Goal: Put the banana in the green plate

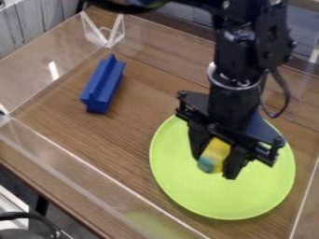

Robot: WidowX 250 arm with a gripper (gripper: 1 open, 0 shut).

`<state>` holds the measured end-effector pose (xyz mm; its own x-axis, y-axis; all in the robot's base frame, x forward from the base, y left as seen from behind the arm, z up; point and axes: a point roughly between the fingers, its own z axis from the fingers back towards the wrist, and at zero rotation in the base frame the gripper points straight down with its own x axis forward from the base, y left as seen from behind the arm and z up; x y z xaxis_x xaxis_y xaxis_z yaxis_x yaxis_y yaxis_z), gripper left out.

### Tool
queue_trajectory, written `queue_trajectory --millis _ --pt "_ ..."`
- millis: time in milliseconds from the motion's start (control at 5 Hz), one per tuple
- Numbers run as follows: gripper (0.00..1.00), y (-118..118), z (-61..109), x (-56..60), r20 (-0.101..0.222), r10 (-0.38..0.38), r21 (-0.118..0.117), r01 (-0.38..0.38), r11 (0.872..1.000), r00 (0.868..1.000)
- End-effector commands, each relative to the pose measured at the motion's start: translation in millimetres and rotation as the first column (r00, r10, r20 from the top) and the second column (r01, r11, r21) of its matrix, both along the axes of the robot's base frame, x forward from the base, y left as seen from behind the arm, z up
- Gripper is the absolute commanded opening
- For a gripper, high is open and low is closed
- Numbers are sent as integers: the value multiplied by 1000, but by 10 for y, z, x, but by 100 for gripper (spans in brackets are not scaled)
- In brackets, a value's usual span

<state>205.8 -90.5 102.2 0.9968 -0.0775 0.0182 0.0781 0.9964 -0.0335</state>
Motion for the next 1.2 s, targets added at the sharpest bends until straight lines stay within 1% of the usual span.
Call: queue_trajectory --millis 0,200,600,1000 --pt "0 7 2 52 52 -8 -30 10 999 999" --pt "0 47 -120 38 49 -18 -39 20 999 999" --pt "0 47 -250 154 39 4 -63 -1 998 999" --pt "0 164 -330 108 31 12 -84 -9 996 999"
